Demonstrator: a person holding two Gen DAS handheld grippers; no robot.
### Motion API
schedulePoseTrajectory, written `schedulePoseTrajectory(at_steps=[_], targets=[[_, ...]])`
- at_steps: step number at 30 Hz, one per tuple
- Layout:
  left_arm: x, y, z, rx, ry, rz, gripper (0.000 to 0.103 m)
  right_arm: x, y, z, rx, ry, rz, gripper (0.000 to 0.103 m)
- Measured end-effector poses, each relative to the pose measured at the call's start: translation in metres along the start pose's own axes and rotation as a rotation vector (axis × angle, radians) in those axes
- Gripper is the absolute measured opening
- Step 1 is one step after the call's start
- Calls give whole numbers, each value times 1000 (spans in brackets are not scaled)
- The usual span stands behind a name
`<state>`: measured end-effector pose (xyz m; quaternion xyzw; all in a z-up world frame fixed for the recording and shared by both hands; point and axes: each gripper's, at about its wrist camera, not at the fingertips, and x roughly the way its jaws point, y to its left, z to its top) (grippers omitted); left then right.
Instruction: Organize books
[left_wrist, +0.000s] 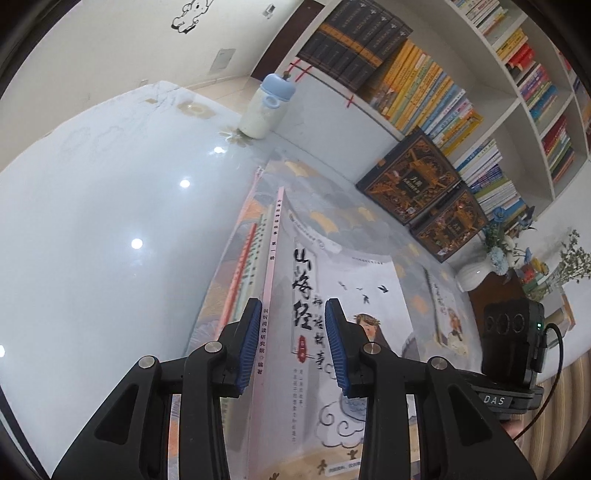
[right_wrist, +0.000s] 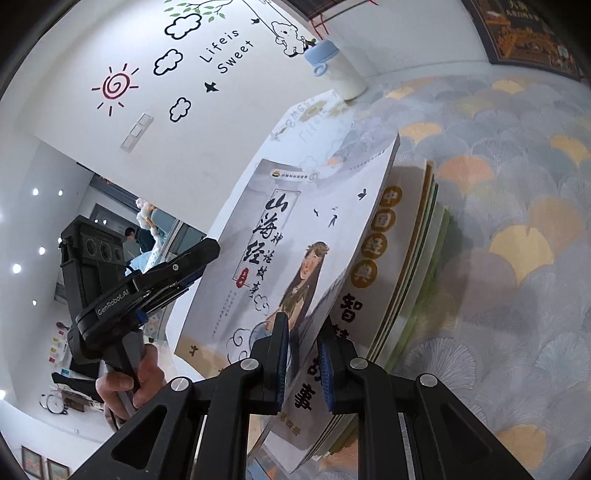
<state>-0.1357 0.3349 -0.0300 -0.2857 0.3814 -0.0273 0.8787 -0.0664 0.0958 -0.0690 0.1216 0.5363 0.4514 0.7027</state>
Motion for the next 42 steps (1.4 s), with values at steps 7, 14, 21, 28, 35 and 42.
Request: schedulePoseTrajectory(at_steps=[7, 14, 21, 28, 35, 42], targets=[[2, -3, -3, 26, -18, 154, 36, -2, -4, -4, 23, 3, -27, 18], [-11, -20, -1, 43, -52, 178, 37, -15, -7, -8, 63, -3, -40, 32], [-9, -64, -2, 83, -60, 162, 37, -44, -18, -15, 70, -43, -3, 34], [40, -153, -15, 222, 3, 66, 42, -114, -78, -25, 152, -153, -36, 36], [125, -241, -41, 304, 129, -42, 42, -202, -164, -43, 230, -285, -231, 37], [223, -303, -69, 328, 261, -60, 42, -264, -250, -57, 323, -420, -443, 37]])
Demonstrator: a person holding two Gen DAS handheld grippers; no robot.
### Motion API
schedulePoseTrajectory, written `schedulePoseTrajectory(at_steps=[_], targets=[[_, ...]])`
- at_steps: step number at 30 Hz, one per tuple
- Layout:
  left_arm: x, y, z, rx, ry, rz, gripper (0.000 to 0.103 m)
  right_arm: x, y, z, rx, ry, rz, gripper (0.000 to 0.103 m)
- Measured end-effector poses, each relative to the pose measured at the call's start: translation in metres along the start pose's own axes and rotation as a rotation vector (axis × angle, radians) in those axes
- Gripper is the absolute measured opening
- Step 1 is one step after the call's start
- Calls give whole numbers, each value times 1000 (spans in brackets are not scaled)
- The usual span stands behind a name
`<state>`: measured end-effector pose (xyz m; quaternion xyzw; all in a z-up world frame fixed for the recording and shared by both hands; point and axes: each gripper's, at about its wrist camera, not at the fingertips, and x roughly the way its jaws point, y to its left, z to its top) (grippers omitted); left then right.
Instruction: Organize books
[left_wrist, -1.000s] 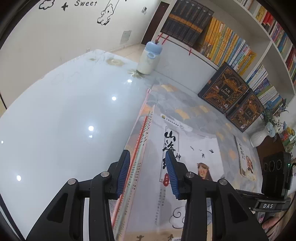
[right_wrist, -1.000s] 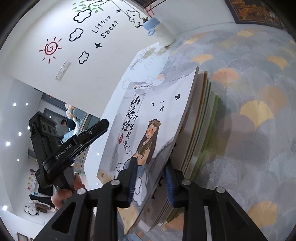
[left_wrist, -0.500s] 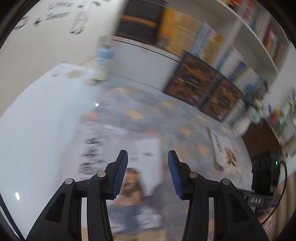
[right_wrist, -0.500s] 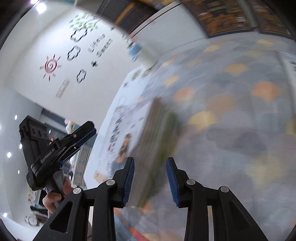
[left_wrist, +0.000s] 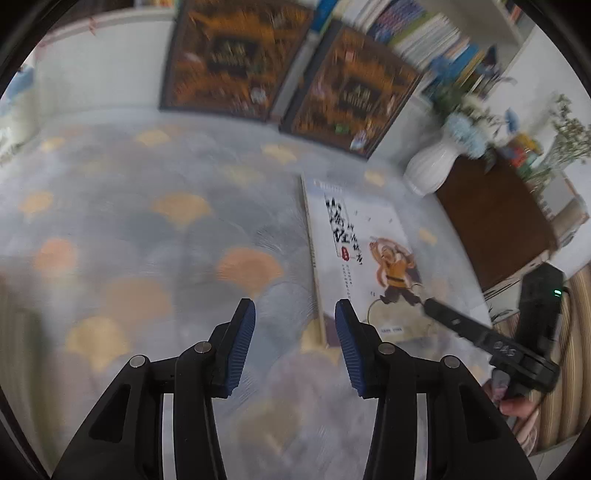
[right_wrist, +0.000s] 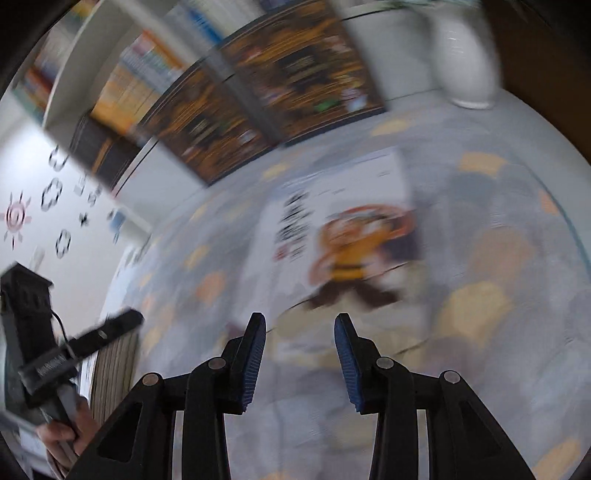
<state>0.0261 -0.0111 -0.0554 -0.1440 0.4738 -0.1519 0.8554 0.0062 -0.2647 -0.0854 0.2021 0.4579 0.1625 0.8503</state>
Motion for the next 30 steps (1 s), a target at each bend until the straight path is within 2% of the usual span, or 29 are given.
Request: schedulePoseTrajectory(at_steps=[3, 5, 8, 9, 11, 12, 14, 18, 25, 30], targets=[[27, -6, 6, -16, 35, -21, 42, 2, -32, 7, 47, -54, -47, 38], [44, -11, 9, -18, 53, -32, 42, 9, -44, 9, 47, -33, -113, 38], [68, -17, 11, -35, 88, -46, 42, 12, -51, 16, 57, -44, -59, 39], [69, -23, 10, -11, 44, -16, 42, 14, -53, 18, 59, -42, -45, 39], [73, -39, 8, 67, 31, 60, 42, 17, -55, 19, 64, -37, -17, 39], [73, -47, 6, 107, 26, 87, 43, 17, -52, 18, 58, -41, -19, 39], [72, -53, 0, 139, 40, 84, 43, 16, -51, 16, 39, -37, -21, 39], [65, -47, -4, 110, 49, 54, 43, 13, -52, 10, 75, -27, 18, 42], [54, -45, -19, 120, 75, 62, 43, 7, -27, 5, 12, 4, -75, 44], [37, -31, -32, 88, 80, 60, 43, 8, -11, -9, -25, 48, -68, 44]])
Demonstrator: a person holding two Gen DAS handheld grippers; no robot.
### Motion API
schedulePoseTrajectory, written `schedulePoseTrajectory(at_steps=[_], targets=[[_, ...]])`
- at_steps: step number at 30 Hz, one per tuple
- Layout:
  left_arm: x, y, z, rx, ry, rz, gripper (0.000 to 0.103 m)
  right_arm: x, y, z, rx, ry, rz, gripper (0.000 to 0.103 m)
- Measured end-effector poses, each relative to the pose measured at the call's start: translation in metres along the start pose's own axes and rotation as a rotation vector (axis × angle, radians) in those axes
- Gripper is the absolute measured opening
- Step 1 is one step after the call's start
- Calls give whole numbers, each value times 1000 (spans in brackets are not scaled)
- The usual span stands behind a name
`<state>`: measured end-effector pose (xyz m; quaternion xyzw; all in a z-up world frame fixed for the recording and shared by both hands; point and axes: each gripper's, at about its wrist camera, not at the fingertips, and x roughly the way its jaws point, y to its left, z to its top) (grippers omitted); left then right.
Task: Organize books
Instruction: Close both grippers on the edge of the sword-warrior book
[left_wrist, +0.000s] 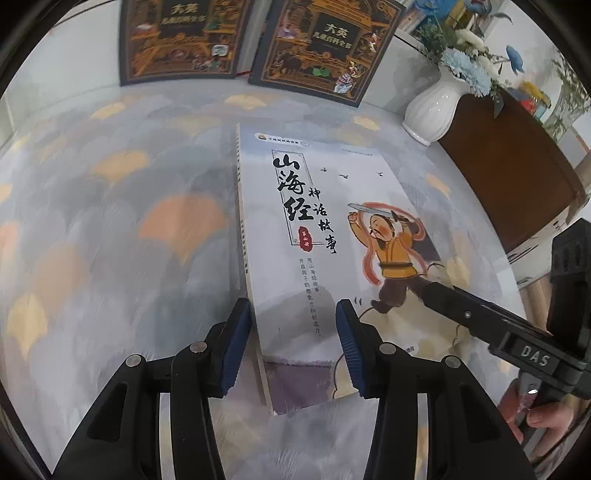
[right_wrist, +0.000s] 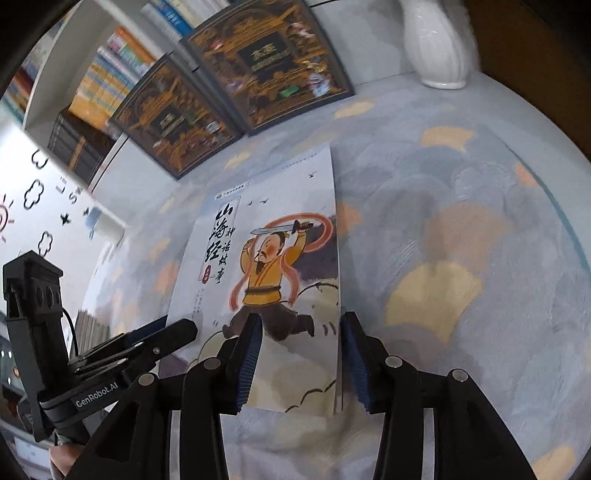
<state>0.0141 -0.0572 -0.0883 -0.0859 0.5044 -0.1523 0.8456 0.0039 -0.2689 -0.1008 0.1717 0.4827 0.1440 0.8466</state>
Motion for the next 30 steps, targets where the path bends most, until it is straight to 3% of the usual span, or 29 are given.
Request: schedulePoseTrajectory(at_steps=[13, 18, 25, 28, 30], targets=[[-41, 25, -61, -24, 8, 27, 43, -5, 43, -40, -83, 84, -6, 45], [-70, 28, -104, 11, 39, 24, 43, -16, 63, -70, -169, 119, -11, 45], [-113, 34, -174, 22, 40, 6, 44, -39, 83, -133, -276, 197, 58, 45], [-115, 44, -180, 14, 49, -35, 44, -47, 85, -152, -340, 269, 139, 45], [-112, 52, -175, -22, 48, -78, 44, -44, 73, -146, -303, 290, 202, 44]])
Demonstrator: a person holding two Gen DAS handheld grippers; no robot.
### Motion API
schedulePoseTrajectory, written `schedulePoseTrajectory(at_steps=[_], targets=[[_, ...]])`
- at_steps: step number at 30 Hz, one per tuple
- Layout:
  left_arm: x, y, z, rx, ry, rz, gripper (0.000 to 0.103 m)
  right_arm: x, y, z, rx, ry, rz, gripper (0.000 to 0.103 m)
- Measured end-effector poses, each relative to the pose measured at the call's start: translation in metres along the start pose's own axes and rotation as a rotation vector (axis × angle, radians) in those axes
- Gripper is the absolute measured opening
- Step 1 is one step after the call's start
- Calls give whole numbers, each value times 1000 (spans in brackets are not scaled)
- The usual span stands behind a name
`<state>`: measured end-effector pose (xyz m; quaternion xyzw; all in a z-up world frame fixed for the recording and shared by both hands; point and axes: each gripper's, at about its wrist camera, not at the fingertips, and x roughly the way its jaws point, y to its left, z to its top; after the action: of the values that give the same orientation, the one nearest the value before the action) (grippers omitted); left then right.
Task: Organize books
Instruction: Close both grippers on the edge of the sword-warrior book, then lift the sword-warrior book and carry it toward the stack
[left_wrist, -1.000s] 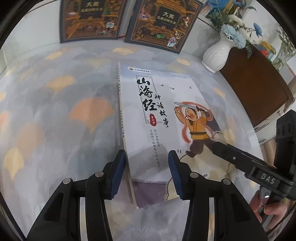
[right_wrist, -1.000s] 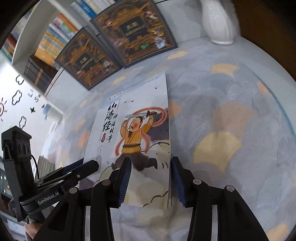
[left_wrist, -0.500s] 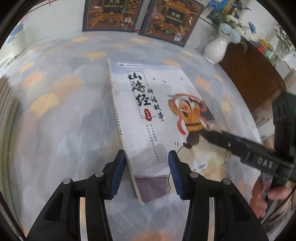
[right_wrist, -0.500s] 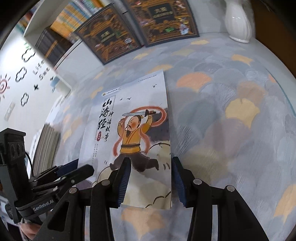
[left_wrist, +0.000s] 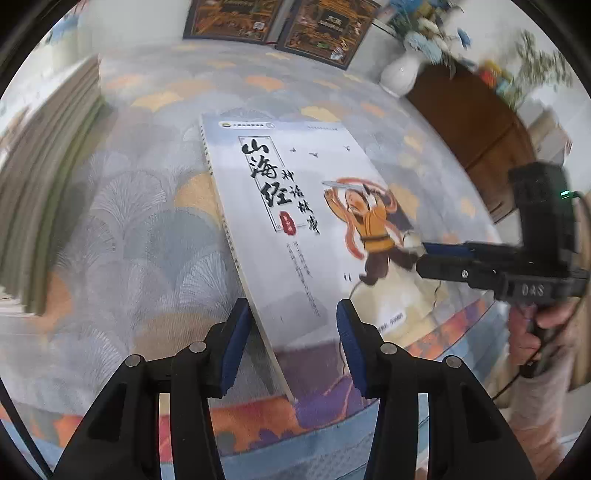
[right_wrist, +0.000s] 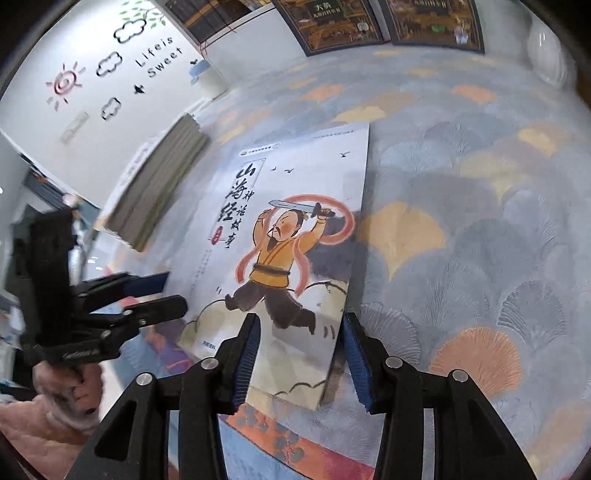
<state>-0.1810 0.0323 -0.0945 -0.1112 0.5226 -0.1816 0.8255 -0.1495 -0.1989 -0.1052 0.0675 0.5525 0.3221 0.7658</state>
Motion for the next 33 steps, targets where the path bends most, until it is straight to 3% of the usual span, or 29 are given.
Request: schedulePoseTrajectory(at_steps=[3, 6, 8, 11, 13, 15, 17, 22, 28, 33], targets=[[4, 8, 11, -31, -4, -31, 44, 3, -33, 15, 110, -20, 134, 44], [10, 15, 18, -35, -22, -78, 43, 15, -47, 28, 111, -18, 258, 44], [12, 25, 25, -86, -9, -103, 30, 19, -53, 33, 110, -21, 302, 41], [17, 34, 33, -108, -12, -110, 22, 23, -49, 38, 69, -10, 298, 39], [19, 34, 35, -113, -19, -116, 22, 24, -47, 38, 53, -16, 271, 32], [19, 30, 35, -103, -33, -103, 22, 25, -50, 38, 74, -22, 244, 15], [18, 29, 35, -85, -45, -91, 23, 26, -57, 39, 101, -21, 250, 13], [16, 31, 35, -85, -49, -93, 23, 19, -54, 28, 100, -68, 213, 13], [11, 12, 35, -16, -47, 26, 25, 10, -43, 22, 163, -89, 153, 16], [7, 17, 35, -15, -22, 33, 25, -8, -31, 18, 151, -100, 255, 16]])
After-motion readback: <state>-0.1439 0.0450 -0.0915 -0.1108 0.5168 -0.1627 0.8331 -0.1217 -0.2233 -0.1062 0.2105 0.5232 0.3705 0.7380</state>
